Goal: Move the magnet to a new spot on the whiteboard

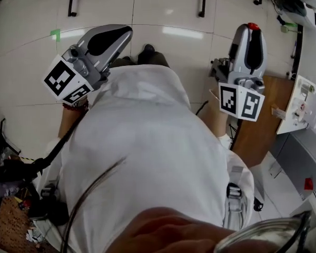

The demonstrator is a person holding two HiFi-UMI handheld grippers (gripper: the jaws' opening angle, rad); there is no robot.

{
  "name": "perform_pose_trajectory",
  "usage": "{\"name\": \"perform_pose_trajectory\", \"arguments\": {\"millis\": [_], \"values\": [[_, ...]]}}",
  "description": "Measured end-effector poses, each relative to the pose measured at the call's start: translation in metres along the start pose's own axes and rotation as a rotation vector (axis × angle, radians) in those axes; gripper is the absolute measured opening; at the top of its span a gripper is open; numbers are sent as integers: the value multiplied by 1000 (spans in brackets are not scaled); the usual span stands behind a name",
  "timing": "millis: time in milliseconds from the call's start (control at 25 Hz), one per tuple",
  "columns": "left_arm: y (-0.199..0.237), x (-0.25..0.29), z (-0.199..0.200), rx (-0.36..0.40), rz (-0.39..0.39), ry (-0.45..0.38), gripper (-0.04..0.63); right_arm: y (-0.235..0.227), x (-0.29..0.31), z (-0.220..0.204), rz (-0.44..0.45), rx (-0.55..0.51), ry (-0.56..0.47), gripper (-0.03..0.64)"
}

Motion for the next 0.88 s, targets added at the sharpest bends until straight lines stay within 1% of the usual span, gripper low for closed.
{"name": "perform_pose_trajectory", "arguments": {"millis": [80,160,240,320,400,480,560,680,760,880], "values": [[5,-25,13,14,-4,-2,0,15,5,15,-15,0,-13,126],[12,-46,14,19,-6,13,0,33,3,22,-9,2,-35,126],[22,-60,9,43,0,13,0,51,-1,15,5,-1,-44,126],[26,-67,15,75,25,-12,0,63,-2,10,16,9,-39,126],[20,-67,28,66,38,-49,0,70,1,18,30,22,-37,126],[15,-67,34,41,27,-61,0,76,10,29,45,24,-42,126],[15,-73,29,53,27,-30,0,84,17,35,55,18,-50,126],[19,-90,16,101,74,10,0,102,15,34,66,7,-59,126],[22,-101,14,110,83,-2,0,118,13,31,79,0,-61,126],[18,-108,10,109,58,-10,0,134,11,28,91,0,-58,126]]}}
Point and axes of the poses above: the fingertips, and each gripper's own axes: x forward along the fingers, y to its left, z out of its top, the point moved 6 cm from there along -x, backward along the fingers, and after that the axes turned 4 degrees about -x, right-handed, at the moved point
